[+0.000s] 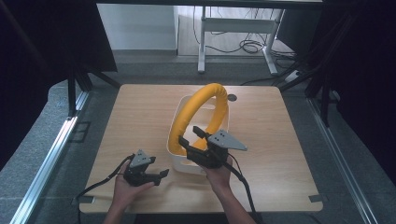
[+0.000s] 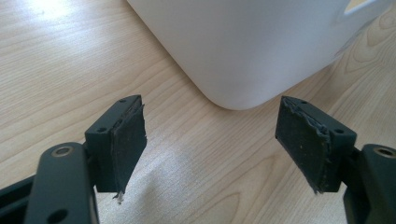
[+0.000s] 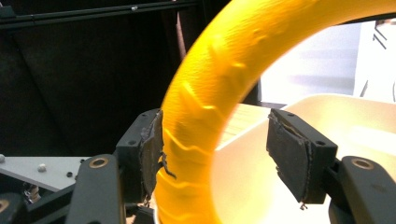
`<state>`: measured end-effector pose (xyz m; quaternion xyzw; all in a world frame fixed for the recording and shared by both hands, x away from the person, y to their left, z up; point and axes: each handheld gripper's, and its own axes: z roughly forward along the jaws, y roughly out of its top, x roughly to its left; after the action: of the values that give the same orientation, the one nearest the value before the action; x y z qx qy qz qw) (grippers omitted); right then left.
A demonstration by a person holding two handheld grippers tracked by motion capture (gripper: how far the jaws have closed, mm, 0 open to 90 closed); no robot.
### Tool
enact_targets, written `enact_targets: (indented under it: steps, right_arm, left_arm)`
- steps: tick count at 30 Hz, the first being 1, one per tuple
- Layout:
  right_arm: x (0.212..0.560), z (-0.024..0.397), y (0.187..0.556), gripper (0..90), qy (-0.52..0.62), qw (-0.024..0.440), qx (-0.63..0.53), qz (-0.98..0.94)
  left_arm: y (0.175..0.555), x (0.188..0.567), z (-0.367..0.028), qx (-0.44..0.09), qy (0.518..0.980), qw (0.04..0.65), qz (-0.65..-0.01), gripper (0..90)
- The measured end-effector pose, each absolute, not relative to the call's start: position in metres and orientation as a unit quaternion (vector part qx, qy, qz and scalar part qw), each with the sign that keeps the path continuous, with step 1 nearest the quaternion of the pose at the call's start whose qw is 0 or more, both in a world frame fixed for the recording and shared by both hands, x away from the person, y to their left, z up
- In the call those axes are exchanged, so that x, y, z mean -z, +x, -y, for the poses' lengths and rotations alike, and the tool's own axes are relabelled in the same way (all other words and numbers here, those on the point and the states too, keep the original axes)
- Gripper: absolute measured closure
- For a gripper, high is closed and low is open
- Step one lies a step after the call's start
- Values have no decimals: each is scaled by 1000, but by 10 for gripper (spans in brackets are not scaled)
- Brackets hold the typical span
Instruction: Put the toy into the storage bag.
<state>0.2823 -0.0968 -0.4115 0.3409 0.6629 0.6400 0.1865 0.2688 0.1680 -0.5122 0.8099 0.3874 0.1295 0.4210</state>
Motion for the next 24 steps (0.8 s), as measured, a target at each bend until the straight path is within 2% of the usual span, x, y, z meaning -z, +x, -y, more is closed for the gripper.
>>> enact_targets:
  steps: [11, 24]
  right_arm:
    - [414, 151, 283, 396, 349, 217, -638, -651]
    - [437, 225, 290, 423, 385, 248, -610, -647]
  left_arm:
    - [268, 512, -168, -132, 810, 420, -388, 246]
    - [268, 513, -168, -133, 809, 418, -391, 246]
